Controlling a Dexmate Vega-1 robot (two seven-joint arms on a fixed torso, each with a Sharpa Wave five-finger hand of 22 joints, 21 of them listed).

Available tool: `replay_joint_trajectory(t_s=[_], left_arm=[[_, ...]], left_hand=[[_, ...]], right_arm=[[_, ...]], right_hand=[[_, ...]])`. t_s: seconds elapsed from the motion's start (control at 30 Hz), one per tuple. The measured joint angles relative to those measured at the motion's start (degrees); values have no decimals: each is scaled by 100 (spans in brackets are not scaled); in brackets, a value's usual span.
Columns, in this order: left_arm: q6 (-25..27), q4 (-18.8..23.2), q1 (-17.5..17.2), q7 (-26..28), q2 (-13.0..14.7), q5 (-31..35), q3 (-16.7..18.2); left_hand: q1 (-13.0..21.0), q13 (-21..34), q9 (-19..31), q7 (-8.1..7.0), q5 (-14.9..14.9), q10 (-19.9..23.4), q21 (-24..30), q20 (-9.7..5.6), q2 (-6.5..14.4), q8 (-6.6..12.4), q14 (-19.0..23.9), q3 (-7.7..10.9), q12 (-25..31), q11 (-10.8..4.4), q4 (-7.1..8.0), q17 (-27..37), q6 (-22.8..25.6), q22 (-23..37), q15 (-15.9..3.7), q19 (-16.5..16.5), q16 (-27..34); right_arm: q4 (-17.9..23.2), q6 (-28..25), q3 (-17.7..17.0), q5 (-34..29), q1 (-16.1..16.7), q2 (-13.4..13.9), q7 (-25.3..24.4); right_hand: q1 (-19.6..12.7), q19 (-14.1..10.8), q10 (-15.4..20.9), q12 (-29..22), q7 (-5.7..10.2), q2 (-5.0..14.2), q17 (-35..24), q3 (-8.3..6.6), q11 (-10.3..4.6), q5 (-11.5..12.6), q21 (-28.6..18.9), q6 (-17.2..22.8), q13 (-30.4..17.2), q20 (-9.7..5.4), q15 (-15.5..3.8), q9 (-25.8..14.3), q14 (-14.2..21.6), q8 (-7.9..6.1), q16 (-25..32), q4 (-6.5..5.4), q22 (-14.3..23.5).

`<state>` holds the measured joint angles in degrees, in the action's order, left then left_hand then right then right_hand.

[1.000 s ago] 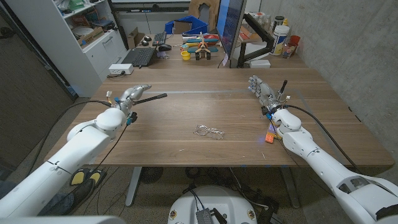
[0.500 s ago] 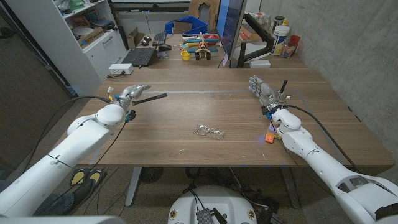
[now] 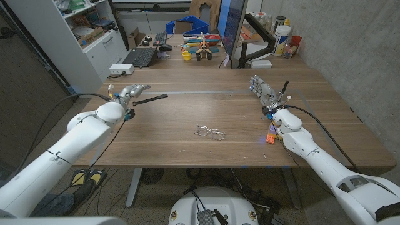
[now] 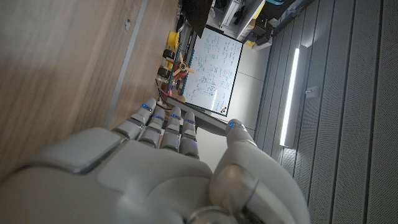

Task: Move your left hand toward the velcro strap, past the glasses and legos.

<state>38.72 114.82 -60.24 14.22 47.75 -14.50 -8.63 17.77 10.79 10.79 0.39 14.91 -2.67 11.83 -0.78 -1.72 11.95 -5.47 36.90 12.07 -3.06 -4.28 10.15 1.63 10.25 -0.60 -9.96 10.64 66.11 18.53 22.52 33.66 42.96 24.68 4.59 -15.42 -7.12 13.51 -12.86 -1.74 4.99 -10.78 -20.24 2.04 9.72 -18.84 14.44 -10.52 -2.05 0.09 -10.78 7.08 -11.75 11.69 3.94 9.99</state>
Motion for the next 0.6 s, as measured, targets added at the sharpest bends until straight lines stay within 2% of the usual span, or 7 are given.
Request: replay_joint_trajectory(t_s=[0.6], left_arm=[[670,-137,667,-284,192,336,-584]], left_hand=[[92,0,0,-61,0,-24,-20,60,2,0,-15,-1,1,-23,-95,0,1,0,-15,0,0]], right_arm=[[-14,16,0,-7,4,-19,-63]], right_hand=[[24,-32,30,0,0,24,0,0,-30,0,22,-1,0,-32,-21,0,21,0,0,0,0]])
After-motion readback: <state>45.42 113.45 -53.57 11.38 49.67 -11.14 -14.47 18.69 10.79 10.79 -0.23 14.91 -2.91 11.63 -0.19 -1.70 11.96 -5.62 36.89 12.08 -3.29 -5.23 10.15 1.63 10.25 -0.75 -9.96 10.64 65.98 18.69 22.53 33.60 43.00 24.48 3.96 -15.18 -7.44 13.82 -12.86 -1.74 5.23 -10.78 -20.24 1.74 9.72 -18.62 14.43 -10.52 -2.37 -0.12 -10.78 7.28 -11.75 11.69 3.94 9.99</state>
